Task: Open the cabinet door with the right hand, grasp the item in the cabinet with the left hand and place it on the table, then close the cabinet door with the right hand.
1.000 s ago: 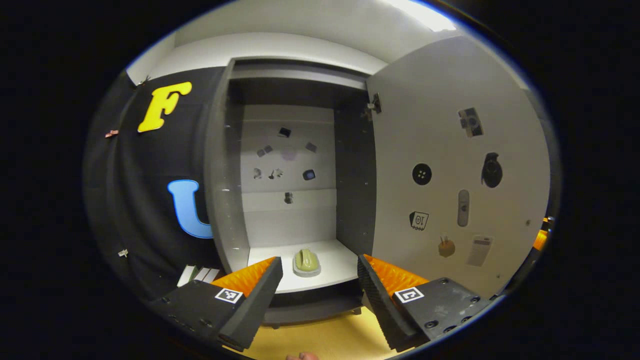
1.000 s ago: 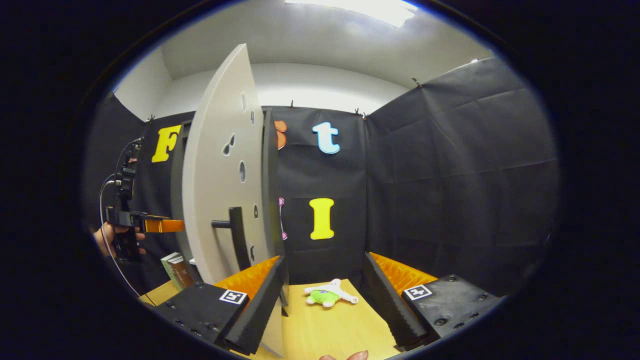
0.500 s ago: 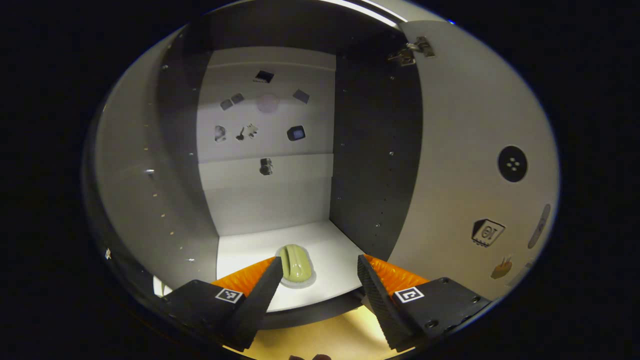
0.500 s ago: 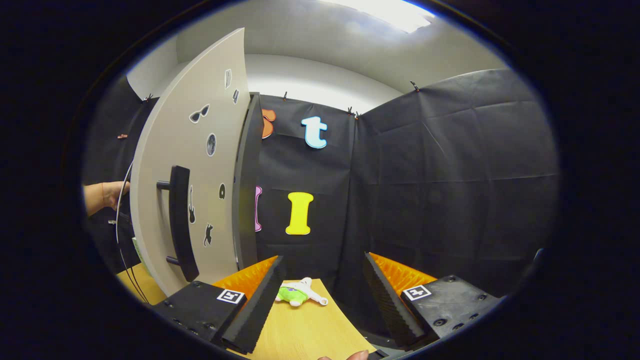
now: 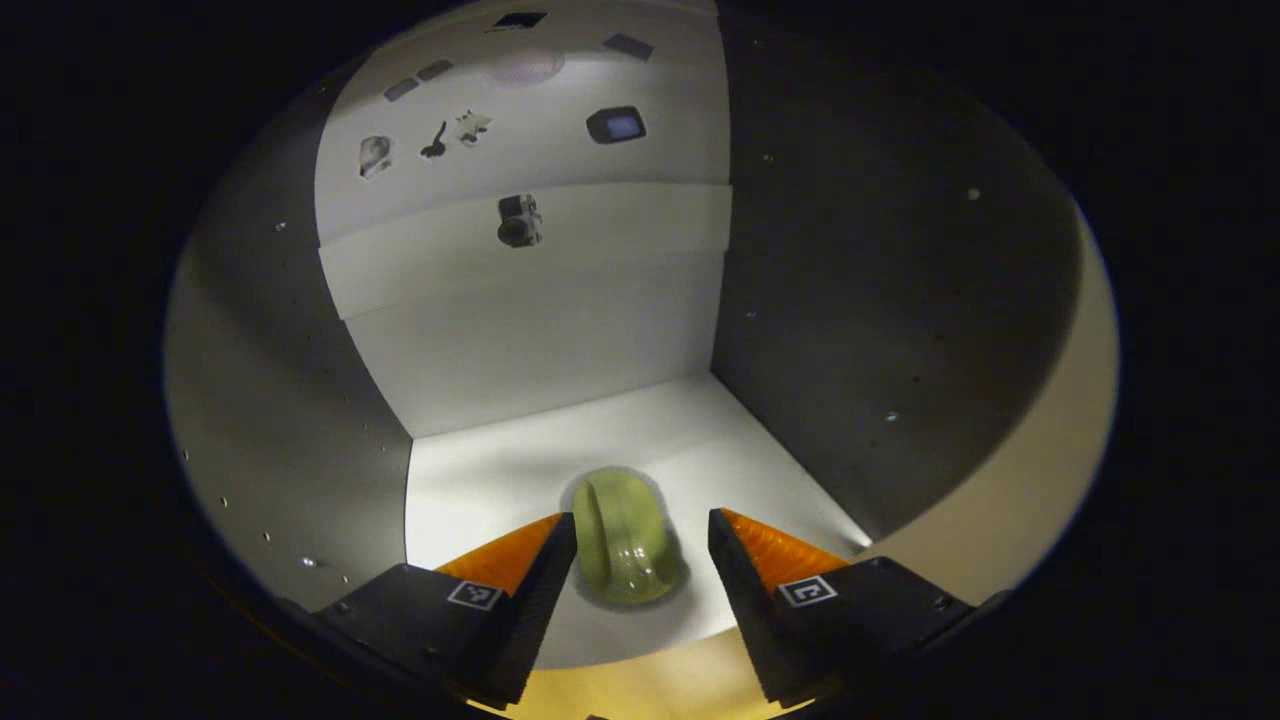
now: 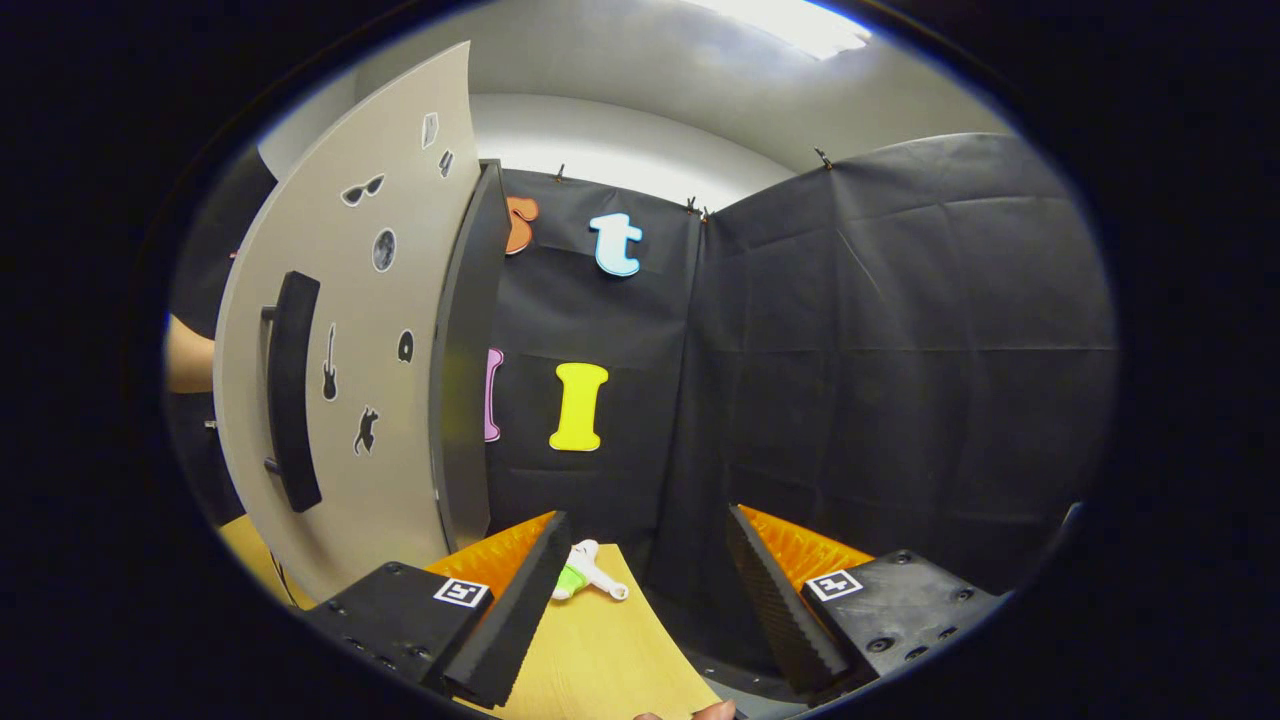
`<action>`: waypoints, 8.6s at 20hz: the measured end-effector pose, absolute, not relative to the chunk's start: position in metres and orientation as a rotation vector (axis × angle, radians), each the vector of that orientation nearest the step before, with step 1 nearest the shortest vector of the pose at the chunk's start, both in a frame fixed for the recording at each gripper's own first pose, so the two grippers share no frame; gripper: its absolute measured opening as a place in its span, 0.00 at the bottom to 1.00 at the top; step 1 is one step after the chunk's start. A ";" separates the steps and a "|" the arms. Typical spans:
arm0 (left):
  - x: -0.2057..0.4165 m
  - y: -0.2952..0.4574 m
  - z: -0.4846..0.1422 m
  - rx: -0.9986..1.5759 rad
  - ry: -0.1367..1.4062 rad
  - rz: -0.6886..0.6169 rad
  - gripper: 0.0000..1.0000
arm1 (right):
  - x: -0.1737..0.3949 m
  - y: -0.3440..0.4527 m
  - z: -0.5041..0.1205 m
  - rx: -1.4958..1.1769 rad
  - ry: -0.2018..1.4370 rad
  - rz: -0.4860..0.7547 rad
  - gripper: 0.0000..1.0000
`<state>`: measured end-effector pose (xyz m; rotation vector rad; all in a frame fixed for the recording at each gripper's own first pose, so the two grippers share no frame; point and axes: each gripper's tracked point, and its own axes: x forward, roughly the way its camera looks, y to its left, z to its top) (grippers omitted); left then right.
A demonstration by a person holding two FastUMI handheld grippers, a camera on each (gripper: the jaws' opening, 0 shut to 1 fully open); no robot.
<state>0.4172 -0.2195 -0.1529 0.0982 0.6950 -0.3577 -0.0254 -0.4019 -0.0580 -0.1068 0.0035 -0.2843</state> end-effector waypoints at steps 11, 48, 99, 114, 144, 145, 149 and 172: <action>0.437 -0.213 -0.184 0.089 0.787 -0.309 0.24 | -0.020 -0.431 -0.072 -0.054 0.033 -0.317 0.99; 0.097 -0.193 -0.329 0.030 0.658 -0.407 0.19 | -0.033 -0.316 -0.012 -0.020 -0.071 -0.258 1.00; 0.018 -0.051 -0.111 -0.030 0.129 -0.083 0.97 | -0.012 -0.274 0.005 -0.012 -0.076 -0.232 0.96; -0.020 -0.005 -0.072 -0.049 0.070 -0.079 0.97 | -0.019 -0.186 -0.004 0.026 -0.054 -0.215 0.97; -0.045 -0.001 -0.045 -0.089 0.004 -0.032 0.97 | 0.002 -0.024 -0.037 0.033 0.017 0.146 0.97; -0.045 -0.002 -0.046 -0.091 0.012 -0.034 0.96 | 0.001 -0.028 -0.036 0.029 0.011 0.140 0.97; -0.041 -0.006 -0.053 -0.074 0.042 -0.063 0.97 | -0.003 -0.038 -0.037 0.015 0.008 0.132 0.97; -0.001 -0.035 -0.099 -0.017 0.115 -0.069 0.96 | 0.059 -0.091 -0.076 0.089 0.032 -0.041 0.97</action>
